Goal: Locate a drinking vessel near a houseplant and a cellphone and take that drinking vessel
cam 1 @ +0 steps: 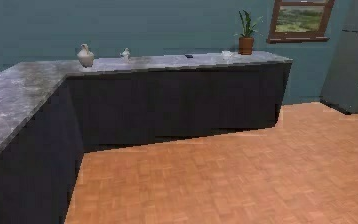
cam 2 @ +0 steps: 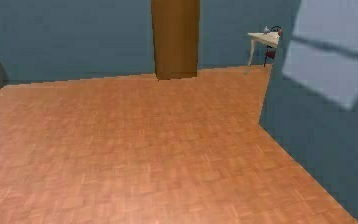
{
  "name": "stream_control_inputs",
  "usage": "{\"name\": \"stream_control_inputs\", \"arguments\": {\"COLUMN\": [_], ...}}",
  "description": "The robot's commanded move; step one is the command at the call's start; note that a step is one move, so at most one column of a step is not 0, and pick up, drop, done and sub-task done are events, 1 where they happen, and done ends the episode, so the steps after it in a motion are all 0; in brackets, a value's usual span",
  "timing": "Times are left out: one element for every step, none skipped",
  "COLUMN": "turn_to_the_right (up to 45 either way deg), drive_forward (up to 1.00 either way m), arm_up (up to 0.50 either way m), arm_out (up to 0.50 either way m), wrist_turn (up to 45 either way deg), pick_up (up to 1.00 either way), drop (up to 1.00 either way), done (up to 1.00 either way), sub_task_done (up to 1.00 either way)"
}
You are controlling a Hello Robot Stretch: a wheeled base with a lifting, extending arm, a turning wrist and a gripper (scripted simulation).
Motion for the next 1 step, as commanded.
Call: {"name": "stream_control_inputs", "arguments": {"turn_to_the_right": [-3.0], "drive_forward": [0.00], "arm_up": [0.00], "arm_out": [0.00], "wrist_turn": [0.0], "pick_up": [0.00], "drop": [0.00], "done": [0.00], "sub_task_done": [0.00]}}
